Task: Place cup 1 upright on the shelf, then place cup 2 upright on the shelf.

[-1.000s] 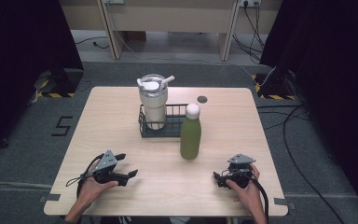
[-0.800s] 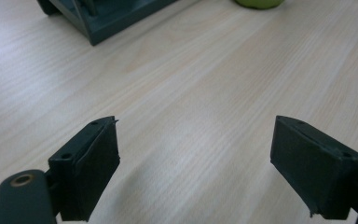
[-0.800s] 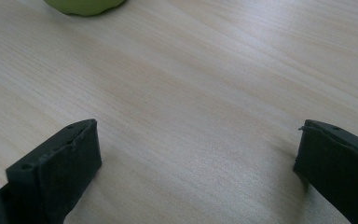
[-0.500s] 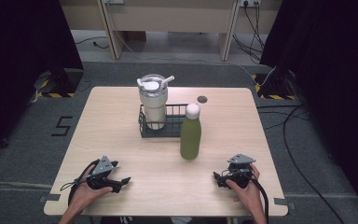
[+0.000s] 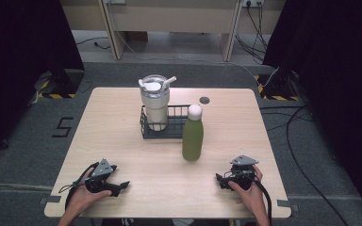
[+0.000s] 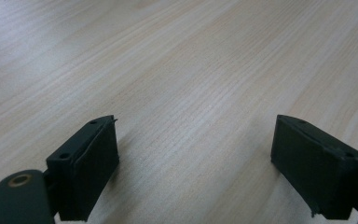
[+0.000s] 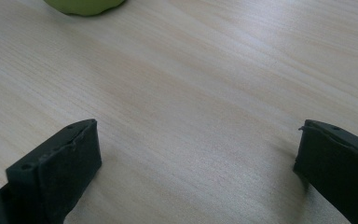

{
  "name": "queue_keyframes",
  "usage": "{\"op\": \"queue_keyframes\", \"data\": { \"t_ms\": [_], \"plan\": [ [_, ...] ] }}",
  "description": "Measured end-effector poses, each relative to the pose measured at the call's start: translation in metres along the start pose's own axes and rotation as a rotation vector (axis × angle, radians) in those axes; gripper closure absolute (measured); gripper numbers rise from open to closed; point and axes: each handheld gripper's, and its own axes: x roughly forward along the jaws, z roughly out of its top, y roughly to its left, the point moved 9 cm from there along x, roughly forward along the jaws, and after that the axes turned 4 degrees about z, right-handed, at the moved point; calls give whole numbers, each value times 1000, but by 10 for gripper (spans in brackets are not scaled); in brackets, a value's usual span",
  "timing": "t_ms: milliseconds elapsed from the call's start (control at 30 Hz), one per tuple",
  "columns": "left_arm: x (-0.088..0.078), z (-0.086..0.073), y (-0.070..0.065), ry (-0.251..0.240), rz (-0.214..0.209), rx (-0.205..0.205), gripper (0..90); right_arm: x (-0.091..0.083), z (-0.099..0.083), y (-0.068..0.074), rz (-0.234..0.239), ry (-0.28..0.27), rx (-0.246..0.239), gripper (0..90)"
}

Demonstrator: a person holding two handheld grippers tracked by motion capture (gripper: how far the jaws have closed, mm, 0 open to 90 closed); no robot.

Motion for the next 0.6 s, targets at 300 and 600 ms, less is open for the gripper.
{"op": "queue_keyframes", "data": {
  "t_ms": [300,600],
  "plan": [
    [0,0,0,1,-1,1,140,0,0,-1,-1,0,-10,4],
    [0,0,0,2,7,0,139,0,3,0,4,-20,-16,118]
  ]
}}
